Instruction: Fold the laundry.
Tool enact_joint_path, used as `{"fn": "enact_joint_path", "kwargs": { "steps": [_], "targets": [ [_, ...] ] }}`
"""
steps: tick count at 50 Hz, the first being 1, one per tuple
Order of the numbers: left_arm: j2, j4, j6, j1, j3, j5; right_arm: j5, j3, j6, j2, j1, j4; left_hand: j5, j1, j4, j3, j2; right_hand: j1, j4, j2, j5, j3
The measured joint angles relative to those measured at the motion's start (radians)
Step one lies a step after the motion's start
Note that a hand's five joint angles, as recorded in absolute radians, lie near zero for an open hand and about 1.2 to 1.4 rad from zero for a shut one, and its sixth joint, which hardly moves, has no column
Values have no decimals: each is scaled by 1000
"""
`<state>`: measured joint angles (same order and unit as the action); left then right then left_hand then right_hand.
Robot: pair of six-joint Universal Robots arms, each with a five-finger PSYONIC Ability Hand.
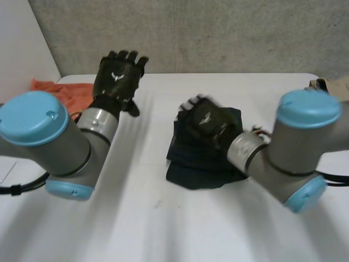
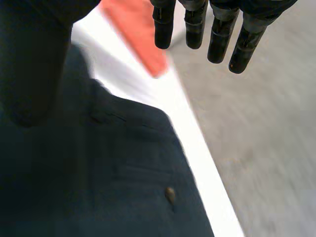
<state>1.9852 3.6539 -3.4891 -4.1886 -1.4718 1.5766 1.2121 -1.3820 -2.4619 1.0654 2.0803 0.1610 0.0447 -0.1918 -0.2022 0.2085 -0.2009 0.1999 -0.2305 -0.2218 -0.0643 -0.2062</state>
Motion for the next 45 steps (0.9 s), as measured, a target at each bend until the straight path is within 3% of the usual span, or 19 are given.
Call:
{"fn": "enact_joint_path", "kwargs": {
  "steps": [7,12,20,30,38,45],
  "targets": [
    [120,-70,100,80,199,-10,84,-7,-570,139,-136,-45,0,0,0,0,0,0,0,0,0,0],
    [265,-184,141,150,356,-36,89,25,-695,105,-213,-143,0,0,0,0,0,0,0,0,0,0],
    [489,-383,154,211,586,-89,82,151,-666,-74,-233,-263,4,-4,-16,3,-21,0,0,0,0,0],
    [634,-536,126,192,710,-34,82,267,-547,-248,-223,-319,4,-33,-24,18,-30,-1,0,0,0,0],
    [639,-603,51,176,705,-2,155,289,-358,-303,-208,-326,1,-25,-22,14,-25,-35,0,4,0,0],
    [548,-607,24,176,671,-6,209,282,-252,-235,-172,-318,0,-19,-17,10,-15,-39,0,4,3,0]
  ]
}}
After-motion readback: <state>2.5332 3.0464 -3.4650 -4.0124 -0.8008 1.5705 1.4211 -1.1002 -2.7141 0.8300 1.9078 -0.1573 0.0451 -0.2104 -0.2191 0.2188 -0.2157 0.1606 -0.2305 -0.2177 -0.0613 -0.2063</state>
